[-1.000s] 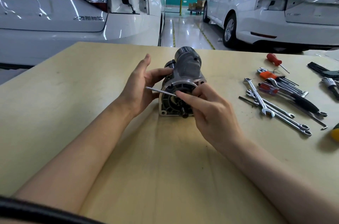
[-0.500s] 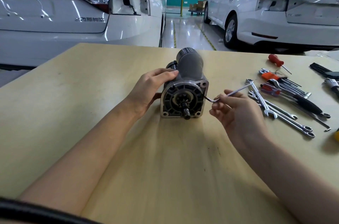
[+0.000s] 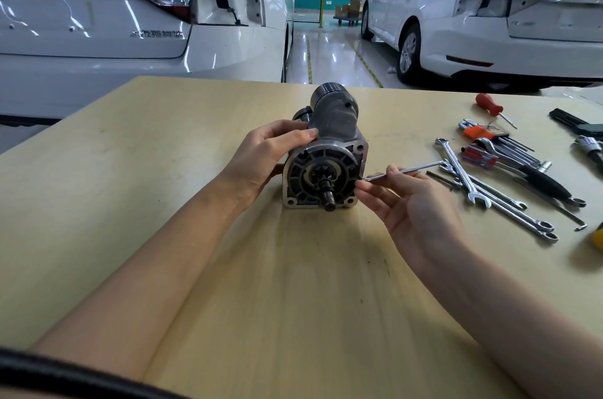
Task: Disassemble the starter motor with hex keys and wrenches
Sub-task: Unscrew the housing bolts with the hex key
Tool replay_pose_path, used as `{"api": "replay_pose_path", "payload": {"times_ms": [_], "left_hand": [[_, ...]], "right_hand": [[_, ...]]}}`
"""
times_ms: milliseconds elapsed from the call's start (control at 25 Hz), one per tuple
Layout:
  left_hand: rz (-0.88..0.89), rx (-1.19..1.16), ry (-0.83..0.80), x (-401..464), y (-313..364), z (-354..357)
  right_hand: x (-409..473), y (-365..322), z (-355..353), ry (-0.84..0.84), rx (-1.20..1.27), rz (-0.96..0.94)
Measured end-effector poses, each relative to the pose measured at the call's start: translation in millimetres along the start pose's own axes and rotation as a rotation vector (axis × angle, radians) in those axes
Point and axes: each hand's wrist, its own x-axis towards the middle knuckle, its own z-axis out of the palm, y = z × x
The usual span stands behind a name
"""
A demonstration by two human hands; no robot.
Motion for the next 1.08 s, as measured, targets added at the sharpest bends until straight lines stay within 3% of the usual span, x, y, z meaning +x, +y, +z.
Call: {"api": "replay_pose_path", "payload": {"times_ms": [920, 1080], "left_hand": [[-0.002, -0.015, 0.005, 0.6, -1.3, -0.2], [0.003, -0.014, 0.002, 1.2, -0.9, -0.5]], "right_hand": [[0.4, -3.2, 2.8, 0.009, 0.035, 0.018], [-4.2, -1.9, 3.3, -0.008, 0.008, -0.053]]}}
